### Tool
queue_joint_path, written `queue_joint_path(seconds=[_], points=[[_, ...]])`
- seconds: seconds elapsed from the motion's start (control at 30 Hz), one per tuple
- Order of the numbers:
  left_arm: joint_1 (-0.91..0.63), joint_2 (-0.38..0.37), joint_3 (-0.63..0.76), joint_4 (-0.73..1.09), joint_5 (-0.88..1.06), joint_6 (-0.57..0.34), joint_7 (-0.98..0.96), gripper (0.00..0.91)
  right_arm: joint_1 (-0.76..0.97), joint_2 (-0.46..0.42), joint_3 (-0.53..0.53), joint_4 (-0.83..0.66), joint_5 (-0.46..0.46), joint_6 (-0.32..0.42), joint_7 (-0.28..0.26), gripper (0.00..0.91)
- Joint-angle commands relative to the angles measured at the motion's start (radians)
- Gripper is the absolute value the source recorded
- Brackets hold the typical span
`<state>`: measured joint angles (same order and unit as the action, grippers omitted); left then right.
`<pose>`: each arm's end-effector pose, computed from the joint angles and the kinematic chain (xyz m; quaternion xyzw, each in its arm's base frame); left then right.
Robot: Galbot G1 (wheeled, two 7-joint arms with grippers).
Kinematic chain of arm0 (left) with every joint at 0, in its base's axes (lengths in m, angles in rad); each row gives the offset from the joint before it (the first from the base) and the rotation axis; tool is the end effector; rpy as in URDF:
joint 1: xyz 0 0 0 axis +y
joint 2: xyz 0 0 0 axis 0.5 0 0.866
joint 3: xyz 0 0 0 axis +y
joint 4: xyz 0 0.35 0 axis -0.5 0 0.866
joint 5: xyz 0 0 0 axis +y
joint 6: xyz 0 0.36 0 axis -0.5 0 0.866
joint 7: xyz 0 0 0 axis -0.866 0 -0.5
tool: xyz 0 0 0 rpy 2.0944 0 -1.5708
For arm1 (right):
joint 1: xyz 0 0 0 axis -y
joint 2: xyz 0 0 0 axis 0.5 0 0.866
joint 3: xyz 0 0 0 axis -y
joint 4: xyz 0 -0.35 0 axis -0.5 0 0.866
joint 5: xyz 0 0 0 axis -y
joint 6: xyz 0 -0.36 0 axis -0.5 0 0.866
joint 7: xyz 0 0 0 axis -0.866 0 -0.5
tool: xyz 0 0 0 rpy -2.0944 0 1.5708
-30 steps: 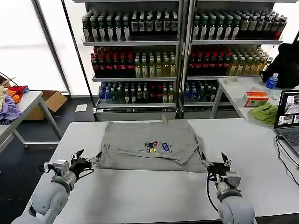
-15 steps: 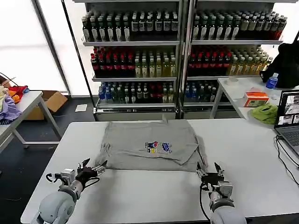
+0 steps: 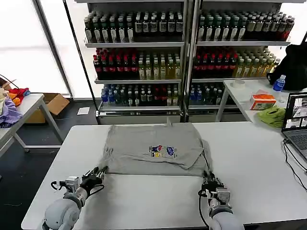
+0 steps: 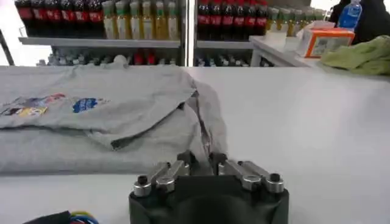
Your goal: Fold and organize the clothes.
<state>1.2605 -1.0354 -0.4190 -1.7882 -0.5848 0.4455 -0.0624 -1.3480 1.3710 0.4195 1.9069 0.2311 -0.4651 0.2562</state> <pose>0.2881 0.1074 -0.3212 -0.0744 -0.9625 0.0101 0.2607 0.2536 -0.0113 -0.3233 -0.0371 -0.9731 0.0121 0.2269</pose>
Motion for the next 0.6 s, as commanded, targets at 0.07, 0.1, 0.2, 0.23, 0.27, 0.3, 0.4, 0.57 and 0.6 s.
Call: queue_joint_path(seconds=[0.07,0.1,0.2,0.23,0.27,0.3,0.4,0.57,0.6], points=[[0.014,-0.013,-0.005,0.007,-0.001,-0.015,0.002,0.010,-0.004,-0.007,0.002,-0.009,0.050,-0.011,-0.012,0.000],[0.022,-0.015,-0.006,0.003,-0.001,-0.016,0.003,0.010,-0.011,-0.011,0.004,-0.004,0.050,-0.010,-0.016,0.000],[0.045,-0.032,-0.014,-0.015,0.003,-0.013,0.001,0.010,-0.035,-0.022,0.014,0.013,0.049,-0.008,-0.030,0.000],[0.054,-0.040,-0.020,-0.026,0.006,-0.013,0.000,0.010,-0.044,-0.023,0.017,0.023,0.048,-0.007,-0.036,0.000],[0.071,-0.047,-0.028,-0.037,0.006,-0.010,0.001,0.010,-0.052,-0.027,0.020,0.033,0.048,-0.005,-0.041,0.000],[0.084,-0.054,-0.034,-0.049,0.004,-0.007,0.002,0.010,-0.064,-0.032,0.023,0.046,0.048,-0.004,-0.045,0.000],[0.135,-0.070,-0.062,-0.093,0.003,0.006,-0.004,0.010,-0.105,-0.048,0.034,0.099,0.049,-0.004,-0.055,0.000],[0.277,-0.096,-0.112,-0.201,0.039,0.024,-0.006,0.010,-0.214,-0.055,0.075,0.184,0.037,-0.007,-0.063,0.000],[0.306,-0.107,-0.122,-0.219,0.053,0.026,-0.003,0.010,-0.242,-0.055,0.082,0.199,0.035,-0.006,-0.067,0.000]])
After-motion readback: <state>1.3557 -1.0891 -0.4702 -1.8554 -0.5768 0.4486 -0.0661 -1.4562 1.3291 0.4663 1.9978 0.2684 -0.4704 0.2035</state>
